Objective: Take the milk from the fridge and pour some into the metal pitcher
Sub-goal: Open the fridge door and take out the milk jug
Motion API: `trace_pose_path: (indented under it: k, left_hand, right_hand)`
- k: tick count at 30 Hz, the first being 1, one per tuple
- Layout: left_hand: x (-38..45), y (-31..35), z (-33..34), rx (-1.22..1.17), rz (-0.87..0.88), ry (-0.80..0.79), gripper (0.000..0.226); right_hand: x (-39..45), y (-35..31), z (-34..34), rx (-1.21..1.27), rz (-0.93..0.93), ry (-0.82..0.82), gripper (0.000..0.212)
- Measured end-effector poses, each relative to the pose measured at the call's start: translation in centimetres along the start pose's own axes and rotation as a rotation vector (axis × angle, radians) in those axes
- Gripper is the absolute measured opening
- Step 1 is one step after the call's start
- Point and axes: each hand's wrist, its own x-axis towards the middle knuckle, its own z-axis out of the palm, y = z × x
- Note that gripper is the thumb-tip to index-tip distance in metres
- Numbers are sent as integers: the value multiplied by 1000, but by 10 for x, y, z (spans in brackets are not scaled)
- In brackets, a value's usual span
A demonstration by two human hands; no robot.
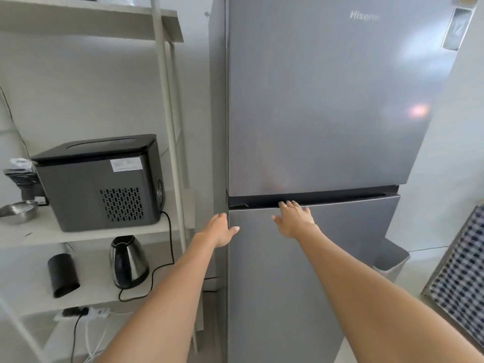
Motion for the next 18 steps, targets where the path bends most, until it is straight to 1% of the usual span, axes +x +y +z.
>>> trace_pose_path:
  k: [3,5,9,11,14,18]
  left_hand:
    - [12,2,13,-137,-49,25,68]
    - [21,-1,19,-253,-85,42,63]
    - [32,-5,33,-441,-137,28,63]
    - [34,-5,41,-459,-150,30,60]
    - [32,-3,48,-463,-169,46,61]
    - [33,-6,55,-507,-176,71,65]
  right_hand:
    - [12,4,6,6,-44,65,43]
    - [17,6,9,30,-72,109,37]
    - [23,3,11,103,-147,193,28]
    - [25,1,10,198,-138,205,24]
    - [26,2,5,328,-102,202,25]
    - [27,4,2,411,-84,194,24]
